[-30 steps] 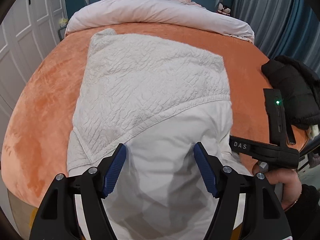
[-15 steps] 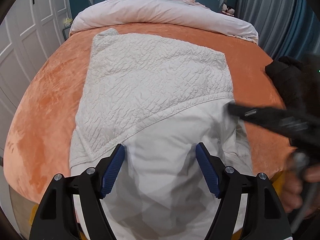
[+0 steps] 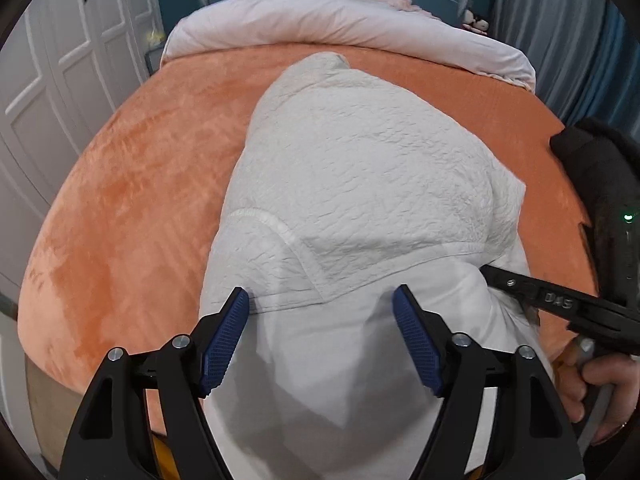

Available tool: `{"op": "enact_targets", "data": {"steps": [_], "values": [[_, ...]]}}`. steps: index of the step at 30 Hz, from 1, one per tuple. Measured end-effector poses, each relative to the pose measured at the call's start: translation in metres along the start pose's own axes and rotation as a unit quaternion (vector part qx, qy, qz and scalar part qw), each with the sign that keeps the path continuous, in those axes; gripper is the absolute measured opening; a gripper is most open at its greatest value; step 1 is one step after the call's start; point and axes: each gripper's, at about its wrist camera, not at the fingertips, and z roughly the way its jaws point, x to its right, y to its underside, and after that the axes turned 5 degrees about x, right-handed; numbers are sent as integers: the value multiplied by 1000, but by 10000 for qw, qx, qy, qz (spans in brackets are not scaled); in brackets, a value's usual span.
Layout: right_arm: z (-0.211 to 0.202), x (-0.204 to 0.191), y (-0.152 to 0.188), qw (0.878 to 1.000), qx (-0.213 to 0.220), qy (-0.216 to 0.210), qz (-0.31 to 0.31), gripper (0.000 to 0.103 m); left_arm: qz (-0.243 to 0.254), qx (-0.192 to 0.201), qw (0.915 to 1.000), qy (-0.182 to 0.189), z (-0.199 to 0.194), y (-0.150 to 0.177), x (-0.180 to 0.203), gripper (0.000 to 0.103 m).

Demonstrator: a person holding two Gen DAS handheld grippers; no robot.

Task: Fold large clothes

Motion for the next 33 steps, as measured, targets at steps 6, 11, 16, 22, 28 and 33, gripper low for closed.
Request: {"op": "enact_targets", "data": {"steps": [6,11,16,22,28,33], "values": [[-40,-6,-8,9994,149,-285,105,8,-420,-170,9989,107,1,0,-25,74],[-91,32,-15,9973,521,-267,436,18,-1135,-141,9930,301,-5,-1,-71,80],[-58,54,-8,9967,65,-50,813,45,-2036,-366,9754,763,10,4,-115,82],[2,53,8,9885,-635,-535,1266,59,-2688,-706,9468,1621,46,14,-131,91],[30,44,7,9868,-758,-636,1286,67,-2746,-860,9419,1731,68,3,-118,98],[26,50,1,9847,-776,-969,1221,33,-2358,-731,9554,1618,60,-10,-101,91]]}}
